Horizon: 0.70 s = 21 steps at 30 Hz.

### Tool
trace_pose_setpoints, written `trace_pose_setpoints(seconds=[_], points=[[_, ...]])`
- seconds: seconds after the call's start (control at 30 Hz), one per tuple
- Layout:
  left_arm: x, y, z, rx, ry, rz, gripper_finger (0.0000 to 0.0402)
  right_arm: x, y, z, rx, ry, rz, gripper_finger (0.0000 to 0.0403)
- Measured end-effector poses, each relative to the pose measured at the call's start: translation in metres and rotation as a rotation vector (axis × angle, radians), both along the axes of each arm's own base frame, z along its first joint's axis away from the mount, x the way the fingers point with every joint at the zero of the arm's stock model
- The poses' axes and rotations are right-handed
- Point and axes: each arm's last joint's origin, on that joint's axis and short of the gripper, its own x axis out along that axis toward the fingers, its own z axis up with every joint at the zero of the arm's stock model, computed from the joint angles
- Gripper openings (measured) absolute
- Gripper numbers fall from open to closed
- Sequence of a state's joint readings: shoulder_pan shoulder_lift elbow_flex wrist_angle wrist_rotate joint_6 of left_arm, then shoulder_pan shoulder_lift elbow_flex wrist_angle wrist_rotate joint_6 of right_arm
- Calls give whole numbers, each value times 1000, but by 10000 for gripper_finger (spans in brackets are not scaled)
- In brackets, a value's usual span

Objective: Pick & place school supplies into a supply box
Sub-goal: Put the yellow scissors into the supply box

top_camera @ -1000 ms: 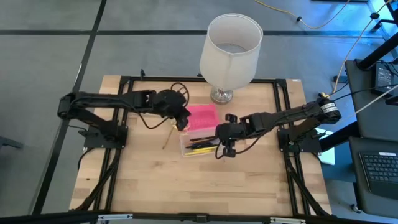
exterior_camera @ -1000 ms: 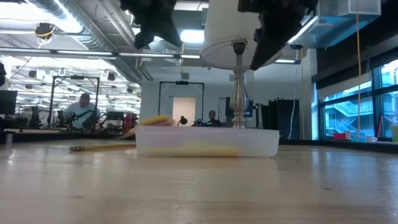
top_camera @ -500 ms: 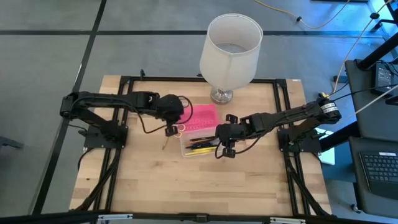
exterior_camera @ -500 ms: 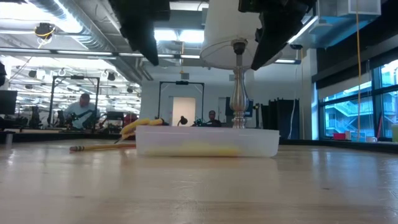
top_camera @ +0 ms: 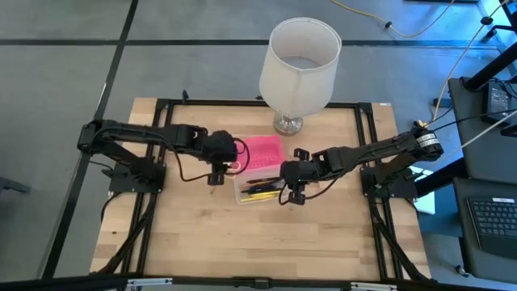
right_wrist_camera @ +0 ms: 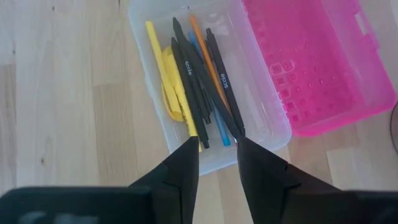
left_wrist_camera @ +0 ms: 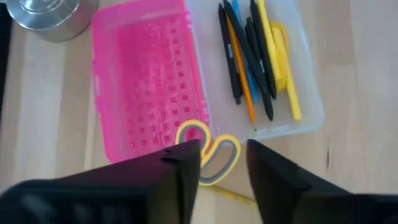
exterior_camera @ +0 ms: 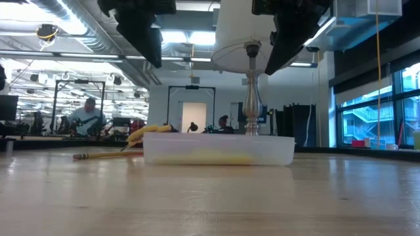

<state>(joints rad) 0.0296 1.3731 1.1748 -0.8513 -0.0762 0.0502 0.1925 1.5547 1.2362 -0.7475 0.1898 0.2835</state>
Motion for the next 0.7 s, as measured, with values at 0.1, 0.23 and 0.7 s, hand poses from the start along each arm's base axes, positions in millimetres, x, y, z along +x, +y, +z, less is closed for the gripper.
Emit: trace_pose_setpoints(seconds=[0.1,0.23,0.7], points=[[-1,-2,-1,28,12,-12,158,0,0,0,0,0,0,114],[-3,-3,-7,69,40,-44,191,0,0,0,1,-1,-2,114],[-8,-4,-59,135,65,-179,185,0,0,0,16,-7,-32,114]])
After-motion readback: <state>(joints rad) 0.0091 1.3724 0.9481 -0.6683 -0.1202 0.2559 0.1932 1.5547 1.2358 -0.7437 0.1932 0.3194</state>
